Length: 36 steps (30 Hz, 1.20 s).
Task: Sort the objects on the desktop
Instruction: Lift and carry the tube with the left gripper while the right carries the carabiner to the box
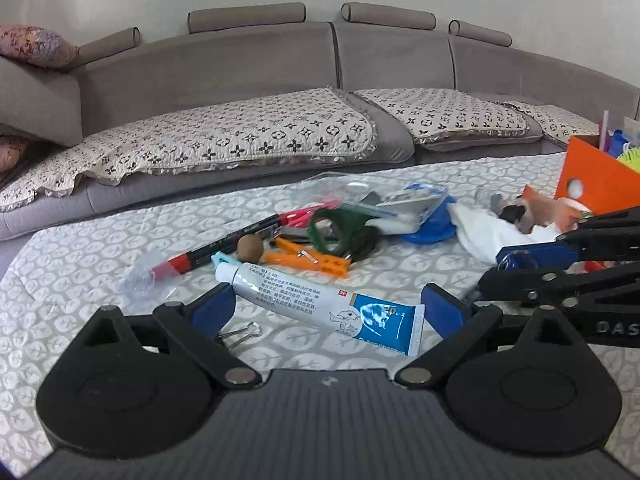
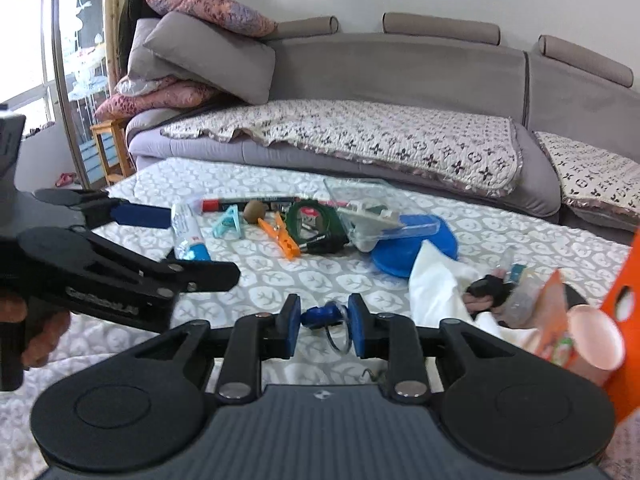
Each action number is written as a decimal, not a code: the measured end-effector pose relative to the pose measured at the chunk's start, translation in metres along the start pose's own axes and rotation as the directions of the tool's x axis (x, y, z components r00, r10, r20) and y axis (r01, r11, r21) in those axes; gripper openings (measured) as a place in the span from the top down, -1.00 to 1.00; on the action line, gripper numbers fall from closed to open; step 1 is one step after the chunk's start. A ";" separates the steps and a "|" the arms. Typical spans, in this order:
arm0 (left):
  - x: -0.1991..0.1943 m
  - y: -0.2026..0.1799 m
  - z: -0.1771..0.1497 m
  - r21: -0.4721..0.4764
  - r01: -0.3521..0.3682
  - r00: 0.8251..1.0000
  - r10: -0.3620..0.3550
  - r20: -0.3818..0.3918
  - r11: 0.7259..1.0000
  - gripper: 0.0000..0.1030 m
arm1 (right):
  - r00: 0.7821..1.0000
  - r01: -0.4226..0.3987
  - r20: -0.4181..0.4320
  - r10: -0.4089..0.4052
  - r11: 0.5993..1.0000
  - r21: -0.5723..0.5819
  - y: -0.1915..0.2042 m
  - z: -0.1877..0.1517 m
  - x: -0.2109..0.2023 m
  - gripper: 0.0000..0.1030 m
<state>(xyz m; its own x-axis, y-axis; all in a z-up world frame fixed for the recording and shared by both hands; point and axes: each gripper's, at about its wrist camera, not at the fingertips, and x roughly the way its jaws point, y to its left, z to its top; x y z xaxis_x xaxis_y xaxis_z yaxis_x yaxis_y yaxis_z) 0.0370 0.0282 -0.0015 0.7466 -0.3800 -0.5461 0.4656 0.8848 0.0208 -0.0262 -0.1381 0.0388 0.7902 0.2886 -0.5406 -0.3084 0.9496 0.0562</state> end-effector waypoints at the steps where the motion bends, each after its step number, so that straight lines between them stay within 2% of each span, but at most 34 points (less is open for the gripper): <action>1: -0.001 -0.002 0.002 -0.005 0.004 1.000 -0.004 0.003 1.000 -0.94 | 1.000 0.005 0.007 -0.005 1.000 -0.002 -0.001 0.002 -0.006 0.52; 4: -0.007 -0.012 0.010 0.001 -0.004 1.000 0.004 0.021 1.000 -0.94 | 0.999 0.015 0.033 -0.015 1.000 -0.004 -0.004 0.010 -0.024 0.61; 10: -0.020 -0.035 0.021 0.043 -0.015 0.998 0.013 0.053 0.999 -0.94 | 0.997 0.052 0.058 -0.050 0.998 -0.029 -0.009 0.018 -0.050 0.61; 17: -0.011 -0.041 0.011 0.038 -0.014 1.000 0.014 0.014 0.999 -0.94 | 0.999 -0.012 -0.050 0.012 1.000 -0.001 -0.008 -0.011 -0.018 0.60; 22: -0.004 -0.042 -0.002 0.046 -0.018 1.000 0.018 -0.013 0.999 -0.94 | 0.994 0.019 -0.104 -0.021 1.000 -0.020 -0.009 -0.032 0.009 0.56; 23: -0.003 -0.041 -0.003 0.047 -0.017 1.000 0.018 -0.018 0.999 -0.94 | 0.993 0.024 -0.113 -0.025 1.000 -0.012 -0.012 -0.035 0.012 0.50; 24: -0.001 -0.039 -0.004 0.049 -0.018 1.000 0.019 -0.024 0.999 -0.94 | 0.994 0.023 -0.104 -0.024 1.000 -0.010 -0.016 -0.037 0.014 0.35; 26: 0.003 -0.038 -0.005 0.048 -0.019 0.999 0.020 -0.032 0.999 -0.94 | 0.994 -0.013 -0.106 0.012 1.000 -0.003 -0.020 -0.039 0.015 0.26; 28: 0.005 -0.036 -0.006 0.040 -0.019 0.999 0.020 -0.039 0.999 -0.94 | 0.990 -0.074 -0.120 0.072 0.997 -0.018 -0.020 -0.038 0.017 -0.08; 29: 0.008 -0.036 -0.006 0.038 -0.017 0.999 0.019 -0.043 0.999 -0.94 | 0.988 -0.096 -0.127 0.090 0.995 -0.041 -0.017 -0.038 0.018 -0.32; 30: 0.007 -0.036 -0.007 0.039 -0.018 0.999 0.020 -0.044 0.999 -0.94 | 0.987 -0.098 -0.132 0.087 0.992 -0.078 -0.012 -0.039 0.019 -0.38; 32: 0.010 -0.037 -0.007 0.042 -0.020 0.999 0.022 -0.048 0.999 -0.94 | 0.990 -0.075 -0.135 0.052 0.982 -0.172 0.001 -0.041 0.020 -0.39; 34: 0.010 -0.038 -0.010 0.040 -0.025 0.998 0.027 -0.052 0.999 -0.94 | 0.992 -0.059 -0.119 0.038 0.982 -0.182 0.006 -0.043 0.022 -0.34; 35: 0.010 -0.039 -0.010 0.038 -0.027 0.998 0.029 -0.054 0.999 -0.94 | 0.994 -0.048 -0.110 0.028 0.983 -0.177 0.002 -0.042 0.024 -0.16; 36: 0.010 -0.039 -0.011 0.036 -0.029 0.998 0.031 -0.058 0.999 -0.94 | 0.995 -0.032 -0.101 0.016 0.985 -0.167 -0.001 -0.040 0.024 0.11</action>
<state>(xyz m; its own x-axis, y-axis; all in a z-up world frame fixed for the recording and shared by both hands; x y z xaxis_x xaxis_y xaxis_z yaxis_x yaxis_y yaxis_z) 0.0216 -0.0071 -0.0167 0.7320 -0.3359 -0.5927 0.4603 0.8853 0.0668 -0.0281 -0.1365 -0.0084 0.7275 0.2895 -0.6220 -0.4178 0.9061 -0.0669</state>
